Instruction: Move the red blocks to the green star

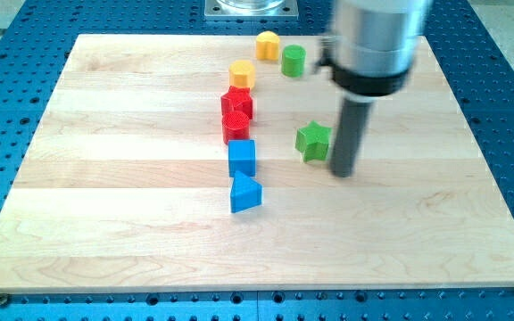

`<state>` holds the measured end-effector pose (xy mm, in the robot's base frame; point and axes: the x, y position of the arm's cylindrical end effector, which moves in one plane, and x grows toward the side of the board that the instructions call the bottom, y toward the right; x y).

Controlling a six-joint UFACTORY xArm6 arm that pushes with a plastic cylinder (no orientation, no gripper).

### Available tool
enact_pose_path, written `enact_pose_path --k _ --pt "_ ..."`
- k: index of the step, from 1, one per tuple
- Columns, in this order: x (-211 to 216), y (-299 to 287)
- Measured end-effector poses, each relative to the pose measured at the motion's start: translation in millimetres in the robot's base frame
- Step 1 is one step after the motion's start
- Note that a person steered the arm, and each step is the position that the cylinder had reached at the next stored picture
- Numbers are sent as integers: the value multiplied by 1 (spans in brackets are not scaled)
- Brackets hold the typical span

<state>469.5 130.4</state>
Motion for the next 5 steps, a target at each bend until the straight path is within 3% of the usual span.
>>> enact_pose_path --k 1,3,5 --pt "-27 -15" --pt "-22 -93" --pt "-46 -56"
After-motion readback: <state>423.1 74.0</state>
